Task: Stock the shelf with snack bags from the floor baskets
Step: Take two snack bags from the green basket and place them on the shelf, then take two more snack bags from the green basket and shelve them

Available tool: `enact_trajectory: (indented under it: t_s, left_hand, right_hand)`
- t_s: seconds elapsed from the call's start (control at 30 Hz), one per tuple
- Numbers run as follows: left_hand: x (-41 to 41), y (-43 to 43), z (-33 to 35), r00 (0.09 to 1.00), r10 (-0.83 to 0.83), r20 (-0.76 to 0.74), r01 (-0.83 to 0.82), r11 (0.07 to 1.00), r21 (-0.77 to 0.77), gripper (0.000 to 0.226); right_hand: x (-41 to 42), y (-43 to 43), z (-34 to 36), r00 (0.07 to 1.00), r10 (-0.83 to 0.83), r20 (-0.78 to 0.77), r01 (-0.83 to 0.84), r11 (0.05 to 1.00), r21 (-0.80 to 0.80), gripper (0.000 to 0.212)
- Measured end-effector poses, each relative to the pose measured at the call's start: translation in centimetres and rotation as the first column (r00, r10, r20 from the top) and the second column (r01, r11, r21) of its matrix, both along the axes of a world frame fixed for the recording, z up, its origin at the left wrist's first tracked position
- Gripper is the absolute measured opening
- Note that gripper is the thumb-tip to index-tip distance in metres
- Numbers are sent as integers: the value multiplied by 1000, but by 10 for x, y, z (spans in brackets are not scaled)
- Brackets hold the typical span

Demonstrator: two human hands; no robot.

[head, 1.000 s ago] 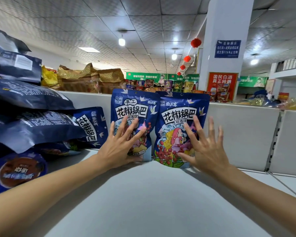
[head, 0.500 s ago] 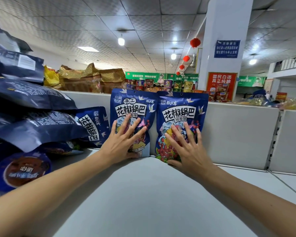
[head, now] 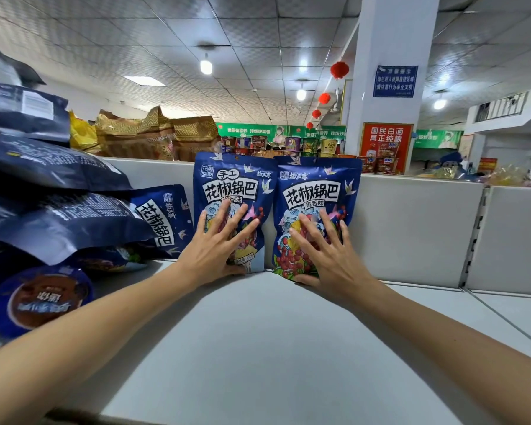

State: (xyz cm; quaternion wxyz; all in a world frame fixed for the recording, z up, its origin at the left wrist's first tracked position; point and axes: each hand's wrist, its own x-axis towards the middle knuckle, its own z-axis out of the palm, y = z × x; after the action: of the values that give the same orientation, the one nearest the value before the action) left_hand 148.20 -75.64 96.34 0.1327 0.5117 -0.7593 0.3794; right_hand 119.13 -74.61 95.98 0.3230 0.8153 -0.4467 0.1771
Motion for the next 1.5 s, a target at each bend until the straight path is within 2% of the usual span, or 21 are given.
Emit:
enact_trajectory:
  t_s: [0.13, 0.47, 0.7, 0.77, 0.87, 0.97, 1.03, 1.1, 1.23, 1.3, 1.37, 1.4, 1.43, 1.5]
  left_hand:
    - [0, 0, -2, 1000, -17, 5, 17, 1000, 13, 111]
    - [-4, 6, 0, 998, -56, -14, 57, 998, 20, 107]
    - [-12, 17, -1, 996, -91, -5, 91, 996, -10, 90]
    - [-18, 19, 1, 994, -112, 2, 112, 993, -23, 92]
    - [-26, 26, 5, 984, -169, -52, 168, 985, -25, 95]
    - [-38, 45, 15, 942, -238, -237, 248, 969, 13, 98]
    - [-52, 64, 27, 868, -279, -410, 349, 931, 106, 98]
    - [-68, 90, 42, 746, -338, -574, 506, 848, 158, 97]
    - [-111, 160, 56, 453, -409, -792, 786, 603, 138, 90]
    - [-141, 197, 57, 271, -355, -895, 885, 458, 87, 87]
    - [-167, 227, 56, 52, -204, -977, 940, 341, -21, 85]
    - [-186, 244, 51, -20, -138, -990, 959, 279, -58, 86]
    - [-204, 262, 45, -67, -109, -992, 973, 212, -89, 86]
    - [-250, 303, 31, -120, -80, -990, 987, 98, -127, 88]
  right_hand:
    - [1, 1, 1, 999, 36, -12, -36, 999, 15, 94]
    - [7, 6, 4, 999, 9, -31, -8, 1000, 17, 91]
    - [13, 20, 7, 999, 12, -31, -14, 999, -36, 86]
    - [14, 22, 10, 998, 23, -65, -27, 998, -56, 86]
    - [17, 30, 14, 998, 52, -46, -55, 997, -62, 85]
    - [18, 54, 21, 993, 76, 90, -75, 997, -18, 85]
    - [15, 78, 29, 975, 70, 212, -82, 995, 49, 84]
    - [9, 111, 38, 935, 71, 347, -122, 984, 126, 85]
    - [-21, 190, 40, 772, 138, 620, -286, 947, 146, 82]
    - [-48, 234, 33, 633, 120, 765, -363, 918, 156, 83]
    - [-72, 273, 26, 412, 96, 906, -473, 872, 123, 92]
    - [-90, 298, 19, 292, 93, 952, -513, 855, 74, 93]
    - [-106, 321, 13, 192, 93, 977, -536, 844, 25, 91]
    - [-145, 371, -4, 64, 85, 994, -531, 846, -38, 86]
